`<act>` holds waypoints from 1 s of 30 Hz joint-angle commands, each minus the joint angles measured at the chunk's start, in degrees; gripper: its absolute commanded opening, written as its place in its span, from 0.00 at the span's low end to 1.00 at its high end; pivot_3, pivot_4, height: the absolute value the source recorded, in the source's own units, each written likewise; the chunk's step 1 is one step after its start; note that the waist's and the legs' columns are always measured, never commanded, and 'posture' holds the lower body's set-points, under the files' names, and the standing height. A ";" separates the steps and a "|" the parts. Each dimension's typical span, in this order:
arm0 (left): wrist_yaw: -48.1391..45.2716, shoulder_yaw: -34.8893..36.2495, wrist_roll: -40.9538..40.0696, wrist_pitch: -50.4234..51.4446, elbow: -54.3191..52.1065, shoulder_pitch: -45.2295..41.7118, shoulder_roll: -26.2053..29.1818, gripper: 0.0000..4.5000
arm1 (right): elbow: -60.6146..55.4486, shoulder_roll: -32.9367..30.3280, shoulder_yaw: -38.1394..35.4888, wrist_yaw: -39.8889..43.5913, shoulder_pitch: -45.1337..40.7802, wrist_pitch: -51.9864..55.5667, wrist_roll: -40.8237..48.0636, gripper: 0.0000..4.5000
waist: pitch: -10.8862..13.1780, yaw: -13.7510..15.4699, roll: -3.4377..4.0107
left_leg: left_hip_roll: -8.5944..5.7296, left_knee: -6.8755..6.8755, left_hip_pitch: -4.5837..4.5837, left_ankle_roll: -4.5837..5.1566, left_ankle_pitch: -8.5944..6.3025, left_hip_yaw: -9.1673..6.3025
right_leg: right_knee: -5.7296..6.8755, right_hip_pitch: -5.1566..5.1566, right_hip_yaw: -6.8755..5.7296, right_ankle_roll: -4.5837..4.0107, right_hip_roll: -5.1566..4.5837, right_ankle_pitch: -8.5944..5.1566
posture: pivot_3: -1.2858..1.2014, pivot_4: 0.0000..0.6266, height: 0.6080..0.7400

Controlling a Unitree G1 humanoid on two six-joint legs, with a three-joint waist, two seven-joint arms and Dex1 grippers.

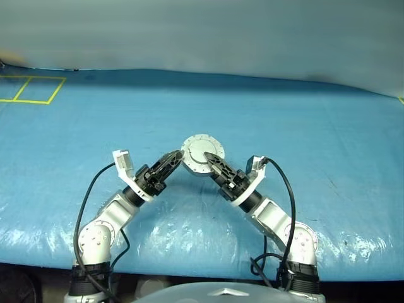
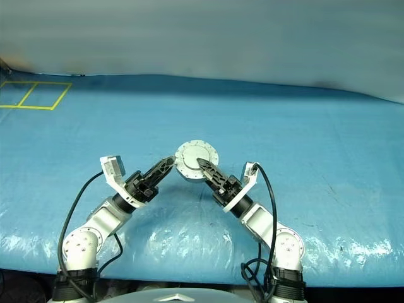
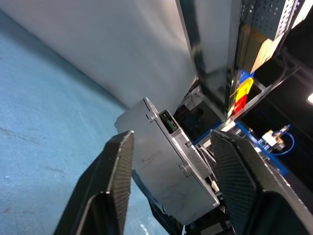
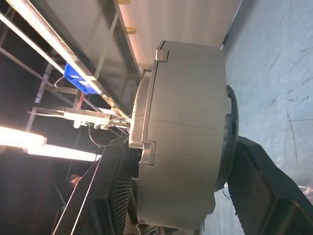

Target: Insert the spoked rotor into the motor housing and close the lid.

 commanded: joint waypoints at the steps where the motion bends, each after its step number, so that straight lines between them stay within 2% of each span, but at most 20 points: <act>1: 1.95 0.27 -3.02 1.89 -2.39 0.97 -0.33 0.95 | -4.11 -0.54 0.49 1.51 -1.71 -0.32 4.00 0.54 | 0.00 0.02 0.00 | 0.00 0.02 -0.02 0.00 0.00 -0.01 | -0.01 0.00 0.00 0.01 0.00 0.00 | 0.52 0.24 1.00; 2: 3.27 0.31 -3.19 2.39 -2.05 0.90 -0.42 1.00 | -4.25 -0.83 0.60 1.41 -1.84 -0.35 4.28 0.54 | 0.00 0.03 0.00 | 0.00 0.03 -0.03 0.00 0.00 0.00 | -0.01 0.00 0.00 0.01 0.00 0.01 | 0.52 0.24 1.00; 6: 4.69 -0.91 -3.19 3.48 -1.88 0.42 -0.73 1.00 | -4.64 -1.97 1.15 1.37 -2.33 -0.34 4.79 0.54 | 0.00 0.01 0.00 | 0.00 0.08 -0.03 0.00 0.00 0.00 | 0.00 0.00 0.00 0.02 0.01 0.01 | 0.52 0.24 1.00; 12: 3.93 -2.28 -5.57 3.44 -2.08 -2.70 -4.47 1.00 | -4.55 -3.21 2.74 0.69 -2.54 0.10 5.05 0.54 | 0.00 0.09 -0.01 | -0.02 0.17 -0.05 0.00 0.00 0.00 | 0.00 0.04 0.00 0.06 0.01 0.04 | 0.52 0.24 1.00; 19: 4.75 -3.60 -5.34 4.75 2.88 -3.69 -7.27 1.00 | -4.26 -4.25 3.36 -0.15 -2.82 -0.40 5.45 0.54 | 0.00 0.05 -0.01 | -0.03 0.20 -0.05 0.00 0.00 0.01 | 0.00 0.05 0.02 0.07 0.01 0.06 | 0.52 0.24 1.00; 25: 7.79 -3.48 -6.56 6.29 5.23 -4.14 -9.69 1.00 | -4.56 -4.66 3.91 -0.53 -3.02 -0.56 5.52 0.54 | 0.00 0.05 -0.01 | -0.03 0.25 -0.06 0.00 0.00 0.00 | 0.00 0.05 0.02 0.08 0.01 0.06 | 0.52 0.24 1.00; 30: 10.25 -0.69 -7.54 4.75 6.51 -4.30 -11.87 1.00 | -4.75 -5.01 4.16 -0.79 -2.91 -0.73 5.00 0.54 | 0.00 0.06 -0.01 | -0.03 0.30 -0.06 0.00 0.00 0.01 | 0.00 0.08 0.03 0.10 0.01 0.07 | 0.52 0.24 1.00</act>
